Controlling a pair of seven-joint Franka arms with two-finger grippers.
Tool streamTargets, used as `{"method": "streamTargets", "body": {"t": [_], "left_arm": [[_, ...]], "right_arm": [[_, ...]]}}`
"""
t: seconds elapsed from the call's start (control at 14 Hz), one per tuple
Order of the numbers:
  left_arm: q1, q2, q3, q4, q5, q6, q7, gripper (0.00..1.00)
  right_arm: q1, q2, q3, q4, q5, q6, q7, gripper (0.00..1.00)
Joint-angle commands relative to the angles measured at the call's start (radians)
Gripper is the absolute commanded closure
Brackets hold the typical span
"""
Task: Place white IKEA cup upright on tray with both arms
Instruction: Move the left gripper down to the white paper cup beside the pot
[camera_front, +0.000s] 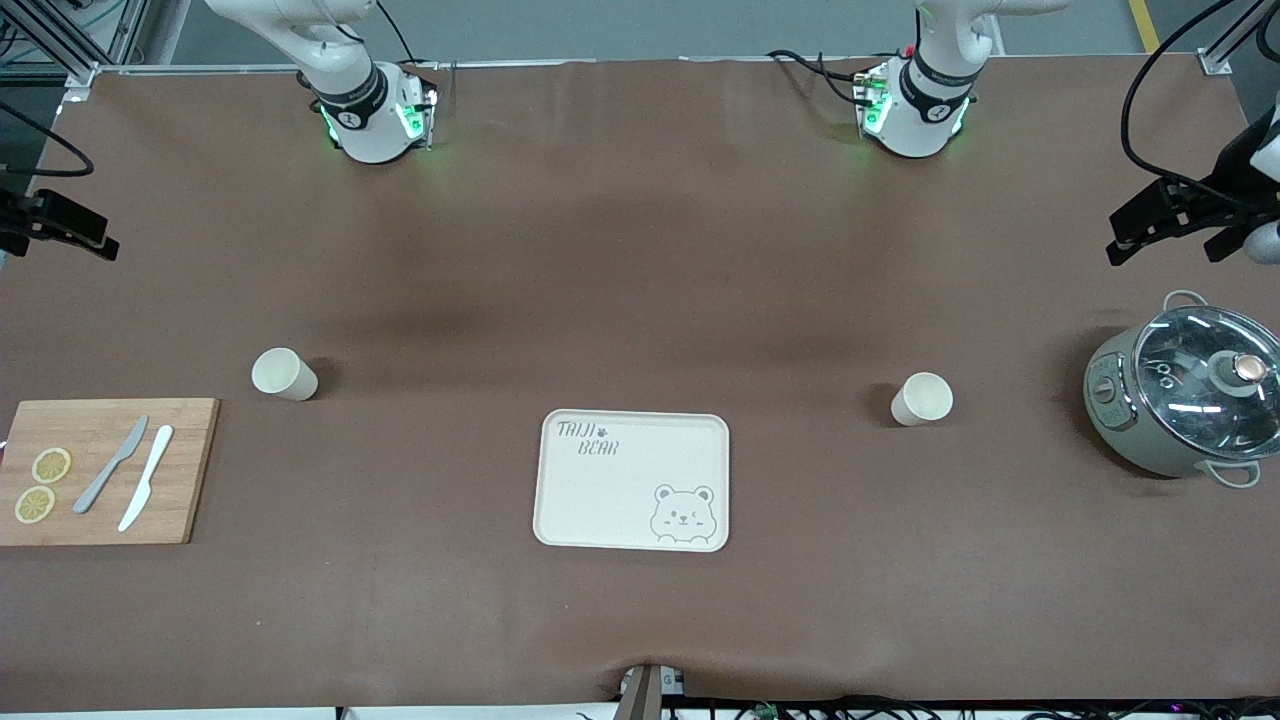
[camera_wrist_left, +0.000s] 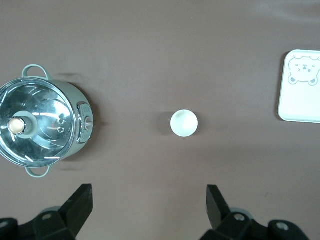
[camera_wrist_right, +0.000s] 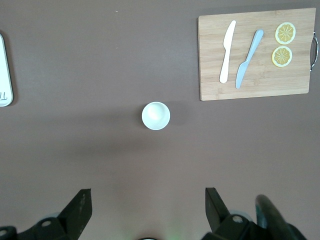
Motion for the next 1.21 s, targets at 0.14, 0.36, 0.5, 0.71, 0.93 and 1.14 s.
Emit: {"method": "streamTargets", "body": {"t": [0.14, 0.36, 0.5, 0.71, 0.93, 1.14], "left_arm": [[0.002, 0.014, -0.009, 0.029, 0.030, -0.007, 0.006, 0.00], [0.013, 0.037, -0.005, 0.025, 0.029, -0.005, 0.004, 0.00], [0.016, 0.075, 0.000, 0.004, 0.026, 0.001, -0.008, 0.00], [0.045, 0.103, -0.003, -0.094, 0.023, 0.126, -0.008, 0.00], [0.048, 0.118, -0.003, -0.233, 0.014, 0.260, -0.017, 0.00], [0.066, 0.132, -0.005, -0.422, -0.031, 0.497, -0.025, 0.00]], "right_arm": [[-0.017, 0.010, 0.011, 0.022, -0.003, -0.011, -0.013, 0.00], [-0.017, 0.010, 0.011, 0.022, -0.003, -0.011, -0.013, 0.00], [-0.017, 0.010, 0.011, 0.022, -0.003, -0.011, -0.013, 0.00], [-0.018, 0.010, 0.011, 0.021, -0.002, -0.012, -0.013, 0.00], [-0.026, 0.026, 0.011, 0.022, -0.001, -0.011, -0.015, 0.00], [-0.035, 0.042, 0.011, 0.021, -0.005, -0.011, -0.015, 0.00]]}}
